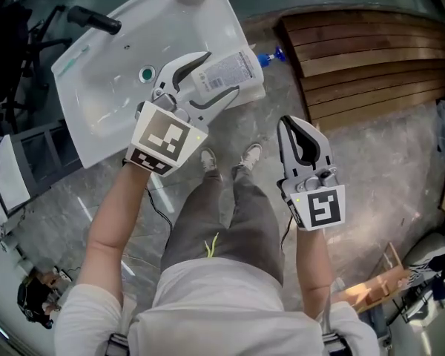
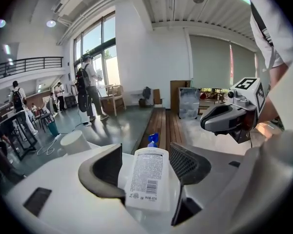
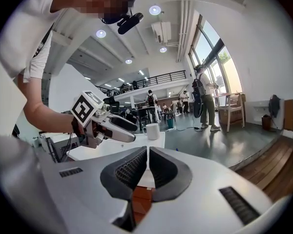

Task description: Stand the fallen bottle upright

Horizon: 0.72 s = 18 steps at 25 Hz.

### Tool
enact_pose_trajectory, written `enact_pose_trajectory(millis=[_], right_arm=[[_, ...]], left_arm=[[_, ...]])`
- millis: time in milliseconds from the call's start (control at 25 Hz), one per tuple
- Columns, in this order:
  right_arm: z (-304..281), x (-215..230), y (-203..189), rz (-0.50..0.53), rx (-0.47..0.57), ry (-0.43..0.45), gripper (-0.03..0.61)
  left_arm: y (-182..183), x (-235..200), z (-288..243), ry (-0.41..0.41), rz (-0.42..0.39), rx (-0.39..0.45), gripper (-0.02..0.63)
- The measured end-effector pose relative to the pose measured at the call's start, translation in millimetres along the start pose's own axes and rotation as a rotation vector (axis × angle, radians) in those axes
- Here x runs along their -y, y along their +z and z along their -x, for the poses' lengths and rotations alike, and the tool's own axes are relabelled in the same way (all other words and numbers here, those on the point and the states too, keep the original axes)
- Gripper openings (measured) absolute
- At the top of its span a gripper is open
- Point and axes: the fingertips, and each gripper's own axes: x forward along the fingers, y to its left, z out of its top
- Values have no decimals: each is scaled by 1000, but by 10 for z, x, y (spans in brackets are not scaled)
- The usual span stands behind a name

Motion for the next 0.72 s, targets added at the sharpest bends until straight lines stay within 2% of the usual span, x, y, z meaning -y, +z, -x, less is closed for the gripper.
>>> enact_pose_trajectory(millis=[120, 360, 480, 720], right_arm=[[-37, 39, -50, -2, 6, 9, 41], [-113, 198, -132, -24, 40, 11, 41], [-116, 277, -226, -42, 15, 11, 41], [-177, 389, -364, -61, 3, 15, 41]], left_arm=[[-26, 15, -167, -24, -16, -26, 322], [-266, 120, -536, -104, -88, -195, 381], [-314, 120, -691, -126, -110, -256, 398], [-514, 197, -877, -227, -140, -409, 441]])
